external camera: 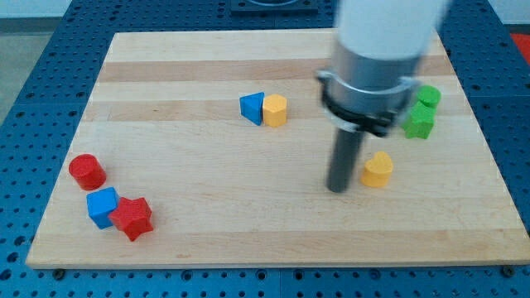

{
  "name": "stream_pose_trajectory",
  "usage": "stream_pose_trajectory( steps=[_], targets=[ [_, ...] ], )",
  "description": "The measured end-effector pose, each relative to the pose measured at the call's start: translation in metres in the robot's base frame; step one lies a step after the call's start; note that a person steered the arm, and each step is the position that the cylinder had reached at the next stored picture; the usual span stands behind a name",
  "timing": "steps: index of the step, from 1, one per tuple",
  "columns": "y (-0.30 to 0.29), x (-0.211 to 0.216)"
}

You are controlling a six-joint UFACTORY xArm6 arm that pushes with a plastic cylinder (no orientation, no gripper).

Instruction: Push the yellow heart towards the yellow hexagon

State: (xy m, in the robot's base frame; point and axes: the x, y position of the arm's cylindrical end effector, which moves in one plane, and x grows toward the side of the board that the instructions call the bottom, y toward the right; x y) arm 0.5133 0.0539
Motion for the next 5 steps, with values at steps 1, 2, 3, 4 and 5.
stream_pose_trajectory(
  steps=[1,2,3,4,5],
  targets=[
    [-0.025,-0.012],
    [-0.023,0.019],
    [0.000,0.040],
    [0.048,0.040],
    [0.086,0.039]
  ],
)
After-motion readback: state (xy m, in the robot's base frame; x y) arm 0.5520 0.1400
